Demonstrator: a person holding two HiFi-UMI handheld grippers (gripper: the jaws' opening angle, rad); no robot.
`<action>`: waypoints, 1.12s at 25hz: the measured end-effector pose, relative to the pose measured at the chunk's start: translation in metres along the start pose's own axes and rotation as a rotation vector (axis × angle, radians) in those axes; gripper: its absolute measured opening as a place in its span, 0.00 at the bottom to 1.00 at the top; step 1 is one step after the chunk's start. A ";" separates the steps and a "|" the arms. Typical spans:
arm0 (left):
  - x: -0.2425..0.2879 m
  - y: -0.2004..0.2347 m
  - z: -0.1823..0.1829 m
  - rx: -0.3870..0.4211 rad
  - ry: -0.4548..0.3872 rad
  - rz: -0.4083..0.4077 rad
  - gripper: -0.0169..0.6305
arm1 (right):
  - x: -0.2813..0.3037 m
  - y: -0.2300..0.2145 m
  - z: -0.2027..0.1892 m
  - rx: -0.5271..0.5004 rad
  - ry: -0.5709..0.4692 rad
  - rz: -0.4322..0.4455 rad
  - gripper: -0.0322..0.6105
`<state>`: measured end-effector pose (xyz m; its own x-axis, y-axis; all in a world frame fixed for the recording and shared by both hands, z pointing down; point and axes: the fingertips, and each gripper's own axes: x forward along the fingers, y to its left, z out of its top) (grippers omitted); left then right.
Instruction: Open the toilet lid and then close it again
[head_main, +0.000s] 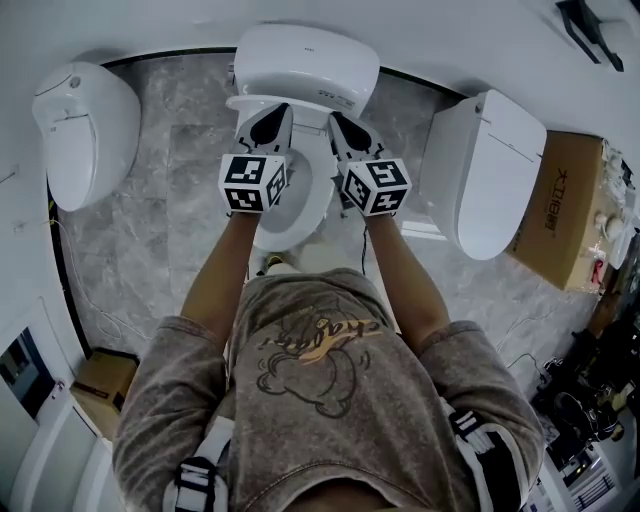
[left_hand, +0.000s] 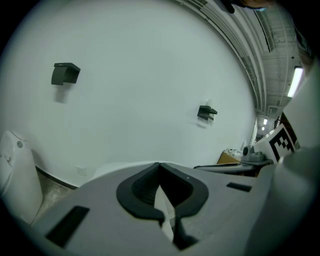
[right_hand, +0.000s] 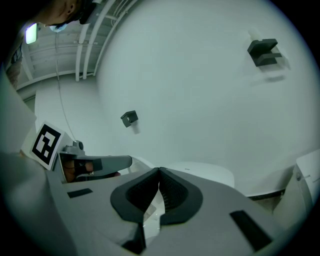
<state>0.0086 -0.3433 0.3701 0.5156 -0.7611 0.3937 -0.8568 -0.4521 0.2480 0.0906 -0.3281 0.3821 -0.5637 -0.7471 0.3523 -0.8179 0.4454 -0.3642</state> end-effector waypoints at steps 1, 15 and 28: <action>0.002 0.000 0.002 0.002 0.000 -0.001 0.04 | 0.002 -0.001 0.001 0.000 0.000 0.002 0.09; -0.005 0.002 0.042 0.060 -0.038 -0.012 0.04 | -0.005 -0.015 0.046 0.007 -0.075 -0.028 0.09; 0.038 0.022 0.047 0.093 0.000 -0.001 0.04 | 0.025 -0.037 0.042 0.011 -0.029 -0.036 0.09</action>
<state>0.0083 -0.4037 0.3490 0.5165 -0.7607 0.3931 -0.8535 -0.4943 0.1648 0.1111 -0.3839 0.3684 -0.5302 -0.7766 0.3403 -0.8362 0.4124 -0.3615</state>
